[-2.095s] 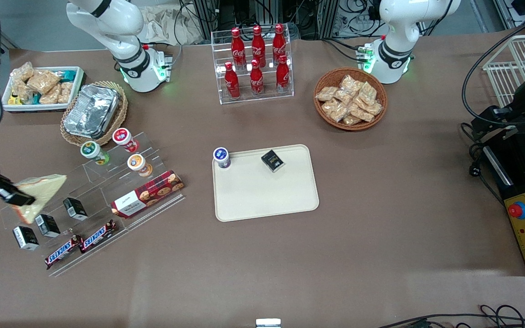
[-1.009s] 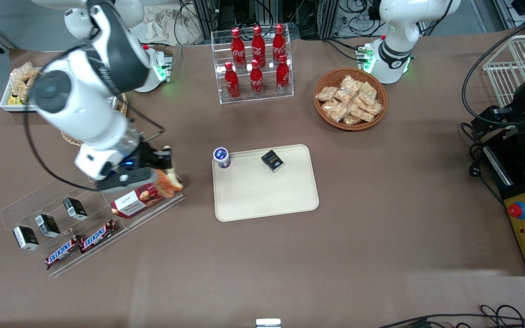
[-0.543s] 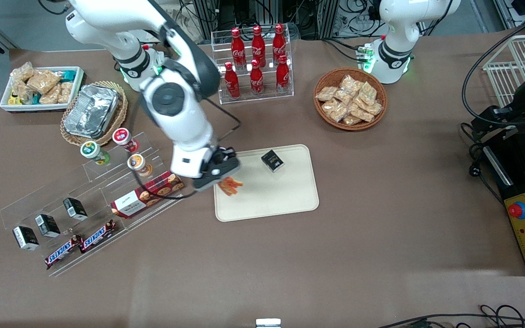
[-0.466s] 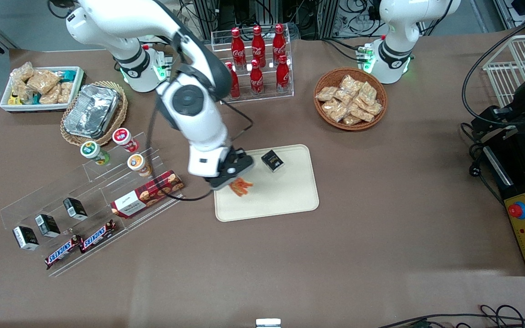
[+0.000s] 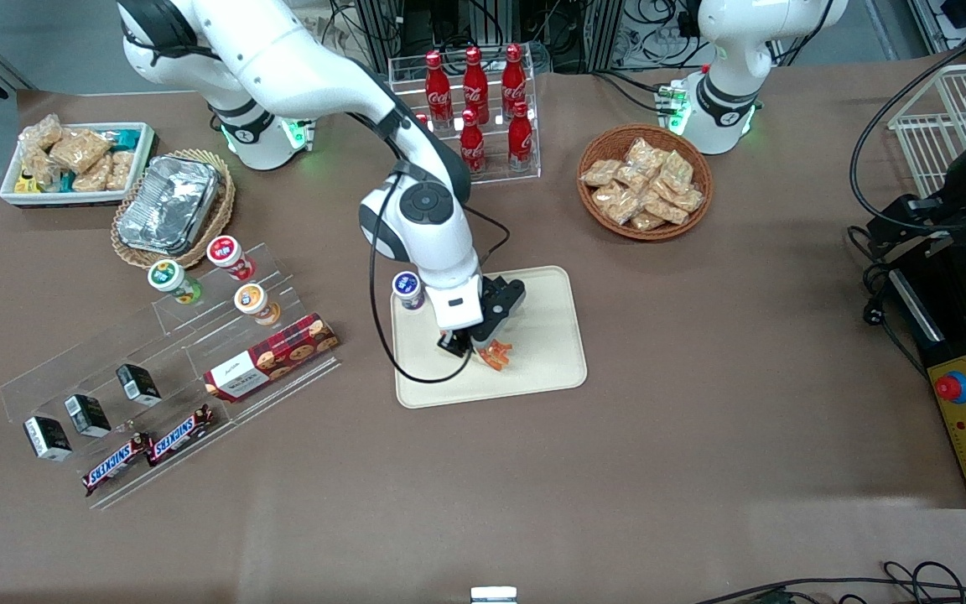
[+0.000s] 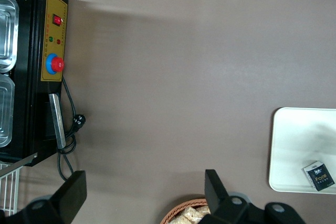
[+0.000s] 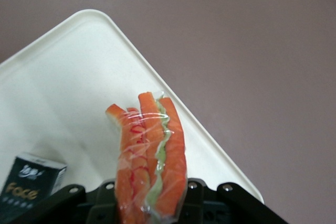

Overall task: Place sandwich on tray
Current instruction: 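Lower the sandwich onto the tray and open the right gripper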

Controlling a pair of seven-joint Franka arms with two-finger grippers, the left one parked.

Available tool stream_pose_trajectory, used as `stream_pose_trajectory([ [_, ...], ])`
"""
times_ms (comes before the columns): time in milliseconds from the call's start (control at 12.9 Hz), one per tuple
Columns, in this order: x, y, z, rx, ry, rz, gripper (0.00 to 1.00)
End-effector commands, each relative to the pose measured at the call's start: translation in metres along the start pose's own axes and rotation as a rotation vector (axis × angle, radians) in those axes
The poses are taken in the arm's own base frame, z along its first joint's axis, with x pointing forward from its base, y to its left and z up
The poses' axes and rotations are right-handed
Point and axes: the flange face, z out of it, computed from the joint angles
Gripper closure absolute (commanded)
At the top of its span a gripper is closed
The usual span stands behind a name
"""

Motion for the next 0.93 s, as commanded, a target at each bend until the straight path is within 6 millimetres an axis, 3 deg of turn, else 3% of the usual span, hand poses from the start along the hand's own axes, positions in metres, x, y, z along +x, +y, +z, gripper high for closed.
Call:
stream_pose_trajectory([
  [0, 0.004, 0.0, 0.031, -0.022, 0.049, -0.101, 0.74],
  [466, -0.007, -0.005, 0.075, -0.029, 0.09, -0.244, 0.73],
  [621, -0.008, -0.003, 0.079, -0.024, 0.088, -0.22, 0.44],
  [698, -0.008, -0.003, 0.079, -0.024, 0.088, -0.22, 0.07],
  [776, -0.008, -0.003, 0.079, -0.024, 0.09, -0.215, 0.01],
  [853, -0.007, -0.004, 0.078, -0.022, 0.09, -0.206, 0.01],
])
